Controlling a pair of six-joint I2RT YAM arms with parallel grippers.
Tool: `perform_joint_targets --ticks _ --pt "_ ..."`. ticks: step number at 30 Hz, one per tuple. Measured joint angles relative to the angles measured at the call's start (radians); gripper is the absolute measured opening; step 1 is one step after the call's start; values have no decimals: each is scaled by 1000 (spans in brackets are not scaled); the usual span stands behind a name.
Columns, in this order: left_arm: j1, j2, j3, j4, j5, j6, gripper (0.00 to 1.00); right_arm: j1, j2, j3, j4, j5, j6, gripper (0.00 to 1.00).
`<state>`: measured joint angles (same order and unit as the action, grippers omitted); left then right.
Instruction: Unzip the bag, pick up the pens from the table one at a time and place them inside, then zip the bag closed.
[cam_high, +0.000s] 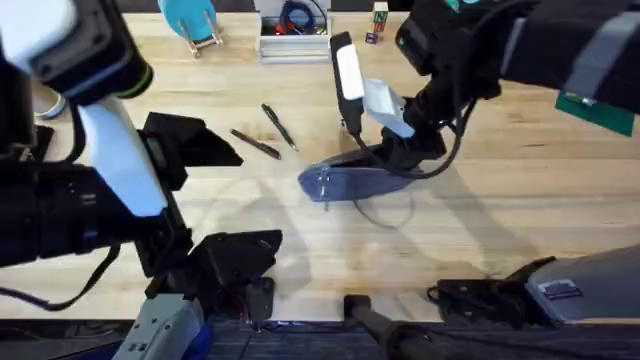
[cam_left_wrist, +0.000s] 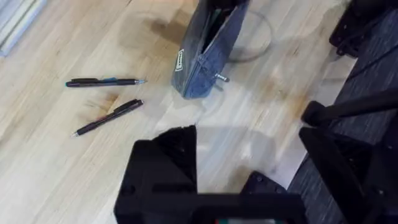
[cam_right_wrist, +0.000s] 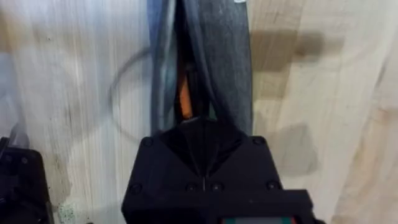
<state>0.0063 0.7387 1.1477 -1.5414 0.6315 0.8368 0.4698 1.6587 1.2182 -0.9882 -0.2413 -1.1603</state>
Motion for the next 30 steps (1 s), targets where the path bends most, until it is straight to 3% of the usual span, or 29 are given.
perform_joint_targets --ticks 18,20,25,30 --pt "0 0 0 0 0 0 995 2 43 0 0 -10 3 54" --pt "0 0 0 0 0 0 995 3 43 0 0 -9 9 239" --pt "0 0 0 0 0 0 995 7 43 -1 0 -10 15 946" --pt "0 0 0 0 0 0 995 8 43 -3 1 -10 19 995"
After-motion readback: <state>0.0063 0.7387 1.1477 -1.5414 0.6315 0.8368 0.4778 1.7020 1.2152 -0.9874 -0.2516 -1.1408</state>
